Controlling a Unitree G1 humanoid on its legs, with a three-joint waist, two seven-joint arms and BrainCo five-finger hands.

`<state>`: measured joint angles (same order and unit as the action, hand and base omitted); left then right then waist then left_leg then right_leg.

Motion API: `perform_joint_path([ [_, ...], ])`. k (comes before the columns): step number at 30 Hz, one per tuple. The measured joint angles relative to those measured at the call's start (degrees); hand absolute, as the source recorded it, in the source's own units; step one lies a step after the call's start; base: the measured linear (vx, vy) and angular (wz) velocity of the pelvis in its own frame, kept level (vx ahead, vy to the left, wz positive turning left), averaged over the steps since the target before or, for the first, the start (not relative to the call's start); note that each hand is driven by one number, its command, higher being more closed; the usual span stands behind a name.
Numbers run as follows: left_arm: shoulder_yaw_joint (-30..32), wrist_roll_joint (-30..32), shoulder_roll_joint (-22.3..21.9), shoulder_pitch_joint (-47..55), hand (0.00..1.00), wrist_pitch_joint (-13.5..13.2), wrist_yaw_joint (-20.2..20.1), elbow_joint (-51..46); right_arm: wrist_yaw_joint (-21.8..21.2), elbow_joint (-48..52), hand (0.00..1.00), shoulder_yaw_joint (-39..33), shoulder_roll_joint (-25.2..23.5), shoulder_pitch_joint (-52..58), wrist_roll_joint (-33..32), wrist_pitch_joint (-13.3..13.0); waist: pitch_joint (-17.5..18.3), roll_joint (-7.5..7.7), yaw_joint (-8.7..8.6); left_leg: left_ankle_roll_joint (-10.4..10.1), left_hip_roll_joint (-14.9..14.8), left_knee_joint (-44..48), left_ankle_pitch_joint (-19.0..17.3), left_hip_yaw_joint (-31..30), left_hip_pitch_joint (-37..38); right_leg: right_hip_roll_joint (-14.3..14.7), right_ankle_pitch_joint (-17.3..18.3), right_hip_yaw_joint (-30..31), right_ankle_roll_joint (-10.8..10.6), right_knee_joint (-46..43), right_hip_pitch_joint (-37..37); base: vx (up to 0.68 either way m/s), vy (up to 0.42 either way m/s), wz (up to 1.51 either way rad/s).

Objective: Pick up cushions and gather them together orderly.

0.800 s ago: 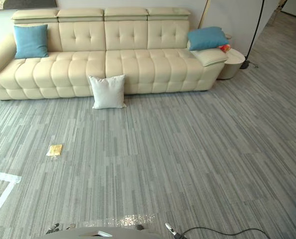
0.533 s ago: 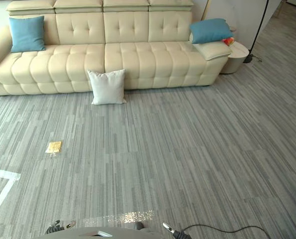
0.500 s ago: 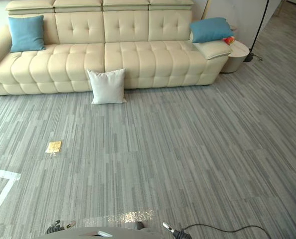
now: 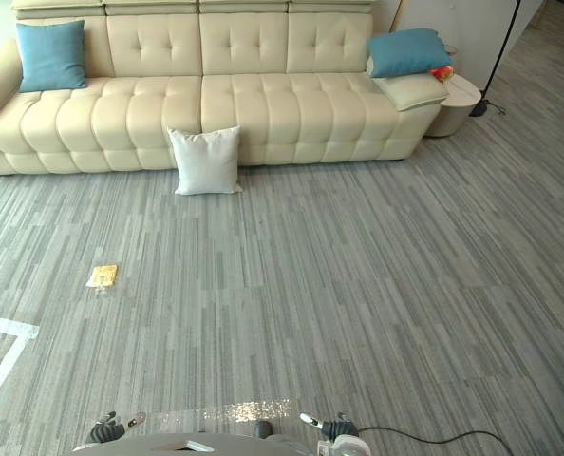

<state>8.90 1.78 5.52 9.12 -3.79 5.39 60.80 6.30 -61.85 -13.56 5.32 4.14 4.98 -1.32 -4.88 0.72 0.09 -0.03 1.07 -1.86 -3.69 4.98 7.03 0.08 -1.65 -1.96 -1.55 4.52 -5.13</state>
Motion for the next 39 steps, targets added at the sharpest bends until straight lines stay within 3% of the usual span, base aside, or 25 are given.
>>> perform_joint_path([
  [10, -0.1, 0.1, 0.0, -0.6, 0.0, 0.0, -0.8, 0.6, -0.1, 0.0, 0.0, 0.0, -0.1, -0.1, 0.0, 0.3, -0.1, 0.14, 0.27, 0.0, 0.0, -1.2, 0.2, 1.2, -0.2, 0.1, 0.0, 0.9, -0.1, 0.0, 1.2, -0.01, -0.006, -0.05],
  [14, -0.1, 0.1, 0.4, -1.5, 0.0, 0.0, -0.8, 0.6, 0.0, 0.0, 0.0, 0.0, -0.2, -0.3, 0.0, 0.3, -0.4, 0.84, 0.28, 0.1, 0.0, -1.1, 0.1, 1.6, -1.4, 0.1, -0.1, 1.2, -0.2, 0.0, 2.5, 0.0, -0.006, -0.04],
  [17, -0.1, 0.0, 0.8, -2.3, 0.0, 0.0, -0.8, 0.6, 0.0, 0.0, 0.0, 0.0, -0.3, -0.7, -0.1, 0.3, -1.2, 1.32, 0.47, 0.5, -0.1, 2.6, -1.9, 1.8, -4.1, 0.0, -0.2, 1.4, -0.3, 0.0, 3.5, 0.01, 0.0, -0.04],
  [20, 0.0, 0.0, 0.9, -2.8, 0.0, 0.0, -0.7, 0.5, 0.0, 0.1, 0.0, -0.2, -0.2, -1.4, -0.3, 0.3, -1.8, 0.71, 0.98, 1.1, -0.7, 9.0, -5.9, 3.2, -7.7, 0.1, 0.7, 2.5, -0.8, -1.1, 5.1, 0.03, 0.018, -0.23],
  [22, 0.0, -0.5, 0.5, -3.1, 0.0, 0.0, -0.7, -0.1, 0.0, 0.4, 0.0, -1.3, 0.2, -2.3, -0.6, 0.3, -2.8, -0.44, 0.91, 1.6, -1.7, 15.6, -10.3, 4.0, -11.0, 0.4, 5.3, 2.6, -1.8, -9.6, 9.5, 0.06, 0.063, -0.16],
  [23, 0.0, -0.5, 0.5, -3.1, 0.0, 0.0, -0.7, -0.2, 0.0, 0.4, 0.0, -1.3, 0.3, -2.2, -0.6, 0.3, -2.9, -0.48, 0.91, 1.7, -1.8, 16.5, -10.9, 4.1, -11.3, 0.4, 6.1, 2.5, -2.3, -11.4, 10.2, 0.06, 0.065, -0.15],
  [25, 0.0, -0.6, 0.4, -3.1, 0.0, 0.0, -0.7, -0.7, 0.0, 0.8, 0.0, -1.2, 0.4, -2.2, -0.6, 0.3, -3.6, -0.55, 1.43, 2.2, -2.2, 19.0, -12.7, 4.2, -11.3, -0.4, 8.9, -0.4, -4.2, -23.6, 14.7, 0.06, 0.072, 0.0],
  [28, 0.3, -0.6, 0.3, -3.9, 0.0, 0.1, -0.6, -1.7, 0.0, 4.9, 0.0, -1.1, -0.5, -0.3, -0.7, 0.1, -4.7, 0.03, 1.08, 3.5, -1.2, 19.4, -14.5, 2.3, -8.3, -3.2, 9.9, -3.7, -3.0, -46.0, 23.6, 0.17, 0.093, 0.37],
  [29, 1.5, -0.6, 0.4, -4.4, 0.0, 0.1, -0.4, -2.0, 0.0, 5.0, 0.0, -1.1, -1.0, -0.2, -0.8, 0.0, -4.9, 1.07, 1.22, 3.6, -0.5, 19.3, -15.5, 1.2, -6.7, -3.9, 12.7, -4.0, -2.7, -52.0, 25.9, 0.28, 0.071, 0.42],
  [32, 2.3, -0.6, -0.1, -4.5, 0.0, 0.1, 0.4, -2.0, 0.1, 5.0, 0.0, -1.1, -1.0, -0.3, -1.3, -0.3, -5.2, 1.05, 0.75, 3.5, -0.6, 15.5, -16.0, -0.4, -1.8, -4.0, 17.1, -7.5, -2.2, -50.5, 28.9, 0.33, 0.001, 0.3],
  [34, 2.3, -0.6, -0.3, -4.8, 0.0, 0.1, 0.5, -2.0, 0.1, 5.0, 0.0, -1.1, -0.5, -0.6, -1.3, -0.4, -5.2, 0.96, 0.43, 3.2, -1.0, 13.5, -16.1, -0.7, -0.3, -3.5, 16.8, -9.8, -1.7, -46.1, 31.0, 0.33, -0.044, 0.16],
  [35, 2.3, -0.6, -0.9, -5.5, 0.0, 0.2, 0.5, -2.0, 0.1, 4.9, 0.0, -1.2, -0.2, -1.0, -1.4, -0.9, -5.8, 0.09, -0.08, 2.7, -2.0, 11.4, -16.4, -1.1, 1.5, -2.3, 15.4, -11.7, -0.4, -40.4, 33.0, 0.48, -0.092, 0.28],
  [36, 2.2, -0.6, -2.0, -6.5, 0.0, 0.2, 0.4, -1.8, 0.1, 5.2, 0.0, -1.2, 0.0, -1.0, -1.8, -1.0, -6.8, -1.66, -1.35, 2.4, -4.0, 9.1, -16.6, -2.1, 3.9, -0.4, 12.2, -12.5, 0.1, -33.3, 33.8, 0.5, -0.106, 0.4],
  [37, 2.0, -0.5, -2.4, -6.5, 0.0, 0.1, 0.4, -1.7, 0.1, 5.2, 0.0, -1.1, 0.0, -1.0, -1.9, -1.0, -7.2, -2.28, -1.91, 2.0, -4.8, 8.5, -16.4, -2.5, 4.9, 0.2, 10.5, -12.6, 0.2, -30.3, 34.0, 0.55, -0.133, 0.53],
  [38, 1.2, -0.5, -2.6, -6.8, 0.0, 0.1, 0.4, -1.5, 0.1, 5.1, 0.0, -1.2, 0.0, -0.7, -2.1, -1.0, -7.5, -1.89, -2.38, 1.1, -4.9, 8.9, -16.1, -3.2, 5.7, 0.7, 7.2, -12.3, 0.4, -25.7, 34.2, 0.61, -0.178, 0.52],
  [39, 0.2, -0.4, -2.2, -6.7, 0.0, 0.1, 0.2, -1.5, 0.1, 5.1, 0.0, -1.1, -0.6, 0.6, -2.4, -0.9, -7.3, -0.93, -2.44, -1.4, -4.9, 9.4, -16.7, -3.8, 7.4, 0.3, 1.1, -10.7, 1.9, -19.5, 33.6, 0.76, -0.236, 0.47],
])
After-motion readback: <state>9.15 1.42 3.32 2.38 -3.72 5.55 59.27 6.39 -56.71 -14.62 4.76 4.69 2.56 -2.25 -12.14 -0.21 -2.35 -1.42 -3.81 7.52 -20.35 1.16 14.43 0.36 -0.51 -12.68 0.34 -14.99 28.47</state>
